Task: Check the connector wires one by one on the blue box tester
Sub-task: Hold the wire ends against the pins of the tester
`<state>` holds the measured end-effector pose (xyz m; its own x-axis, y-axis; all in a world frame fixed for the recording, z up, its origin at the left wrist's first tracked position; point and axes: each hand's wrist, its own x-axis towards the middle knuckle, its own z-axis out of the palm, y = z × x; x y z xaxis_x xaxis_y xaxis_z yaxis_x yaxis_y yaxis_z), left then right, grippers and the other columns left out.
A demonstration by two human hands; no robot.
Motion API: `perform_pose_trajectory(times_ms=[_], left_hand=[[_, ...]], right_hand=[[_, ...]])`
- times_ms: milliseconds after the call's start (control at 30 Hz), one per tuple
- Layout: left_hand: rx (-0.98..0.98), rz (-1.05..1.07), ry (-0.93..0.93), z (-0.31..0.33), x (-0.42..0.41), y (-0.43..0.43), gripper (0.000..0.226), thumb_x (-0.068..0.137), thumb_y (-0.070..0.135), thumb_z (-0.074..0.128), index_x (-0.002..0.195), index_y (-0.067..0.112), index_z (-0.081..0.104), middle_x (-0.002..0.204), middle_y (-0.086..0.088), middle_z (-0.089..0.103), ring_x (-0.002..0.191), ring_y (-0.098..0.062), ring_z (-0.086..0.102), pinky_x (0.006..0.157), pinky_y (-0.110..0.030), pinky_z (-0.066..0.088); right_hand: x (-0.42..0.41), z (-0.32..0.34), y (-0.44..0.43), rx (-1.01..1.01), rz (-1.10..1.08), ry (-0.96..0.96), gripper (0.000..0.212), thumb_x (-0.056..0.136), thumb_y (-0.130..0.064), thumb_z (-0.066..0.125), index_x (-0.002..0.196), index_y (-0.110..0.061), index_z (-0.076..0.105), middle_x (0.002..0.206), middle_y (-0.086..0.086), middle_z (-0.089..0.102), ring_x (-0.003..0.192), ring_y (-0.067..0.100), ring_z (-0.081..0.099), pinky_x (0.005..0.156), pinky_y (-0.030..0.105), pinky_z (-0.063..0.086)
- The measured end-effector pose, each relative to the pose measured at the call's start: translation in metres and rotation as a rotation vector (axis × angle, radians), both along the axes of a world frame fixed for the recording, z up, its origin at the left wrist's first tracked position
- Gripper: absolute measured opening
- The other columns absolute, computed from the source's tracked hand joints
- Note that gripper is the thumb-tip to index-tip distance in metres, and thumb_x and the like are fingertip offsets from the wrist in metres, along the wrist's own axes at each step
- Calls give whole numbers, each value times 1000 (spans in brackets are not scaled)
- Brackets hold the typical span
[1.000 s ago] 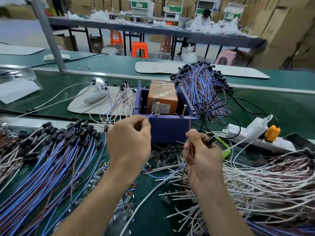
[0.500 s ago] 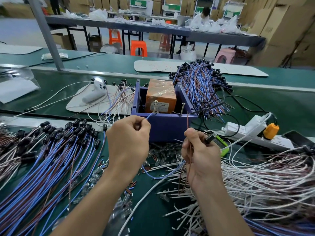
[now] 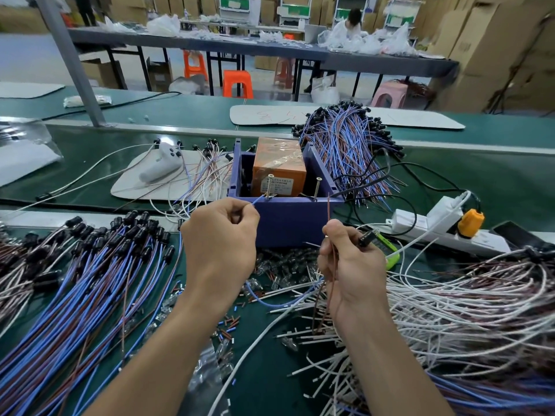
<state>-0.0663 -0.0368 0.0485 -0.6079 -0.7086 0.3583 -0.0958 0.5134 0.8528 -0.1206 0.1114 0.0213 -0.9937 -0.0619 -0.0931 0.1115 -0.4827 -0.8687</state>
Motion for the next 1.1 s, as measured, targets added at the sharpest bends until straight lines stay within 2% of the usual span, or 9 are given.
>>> perform_pose_trajectory(times_ms=[67, 133, 233, 467, 633, 767, 933, 1033, 1100], left_hand=[[2, 1, -3, 1, 0, 1, 26, 92, 26, 70, 67, 31, 71, 59, 21, 66, 58, -8, 64, 60, -23, 51], [8, 4, -2, 1, 0, 1, 24, 92, 26, 70, 69, 29, 73, 58, 17, 66, 54, -9, 63, 63, -31, 55], [18, 1, -1, 2, 0, 2, 22, 92, 27, 70, 70, 29, 74, 60, 21, 66, 55, -10, 65, 65, -34, 57], [2, -7, -6, 1, 0, 2, 25, 92, 26, 69, 68, 31, 72, 61, 23, 66, 53, -7, 62, 60, -29, 54], [-10, -11, 6, 2, 1, 2, 32, 92, 26, 69, 63, 37, 65, 62, 24, 66, 56, -8, 64, 60, -32, 57], [-17, -10, 12, 1, 0, 2, 33, 92, 26, 69, 62, 38, 64, 62, 24, 66, 54, -9, 64, 57, -32, 56], [-5, -6, 18, -1, -1, 0, 25, 92, 27, 69, 68, 29, 72, 61, 22, 66, 54, -10, 64, 62, -34, 57], [0, -12, 40, -1, 0, 1, 25, 92, 27, 69, 67, 31, 71, 59, 21, 66, 52, -9, 63, 59, -32, 57], [-3, -26, 81, 1, 2, 5, 25, 88, 28, 70, 64, 32, 70, 56, 20, 65, 50, -7, 61, 55, -26, 54]], right_hand=[[-1, 0, -2, -14, -4, -2, 36, 94, -10, 70, 59, -19, 62, 51, 4, 53, 38, 13, 40, 37, 22, 32], [-3, 0, -4, -32, -11, -8, 33, 94, -8, 69, 64, -14, 57, 50, 3, 51, 36, 11, 37, 36, 21, 29], [-6, 0, -6, -13, -4, -27, 28, 94, -7, 69, 68, -10, 57, 49, 2, 51, 37, 9, 36, 36, 21, 27], [-8, -2, -5, 1, 5, -55, 20, 93, -8, 70, 76, -7, 60, 50, 2, 51, 38, 9, 39, 36, 20, 30], [-9, -2, -4, -29, -26, -69, 35, 93, -7, 71, 62, -16, 57, 50, 2, 51, 38, 10, 40, 37, 21, 32], [-8, -1, -7, 9, 12, -55, 27, 92, -7, 72, 68, -10, 60, 51, 3, 53, 40, 10, 41, 38, 21, 33], [-6, -2, -4, 8, 18, -70, 13, 91, -7, 73, 83, -5, 63, 52, 4, 53, 41, 10, 41, 38, 21, 33], [-2, 1, 1, -31, -2, -33, 22, 92, -3, 69, 73, -7, 59, 50, 3, 49, 38, 10, 36, 36, 21, 29], [3, 4, 5, -40, 23, 8, 25, 92, -2, 68, 71, -8, 57, 50, 3, 47, 38, 10, 34, 36, 20, 28]])
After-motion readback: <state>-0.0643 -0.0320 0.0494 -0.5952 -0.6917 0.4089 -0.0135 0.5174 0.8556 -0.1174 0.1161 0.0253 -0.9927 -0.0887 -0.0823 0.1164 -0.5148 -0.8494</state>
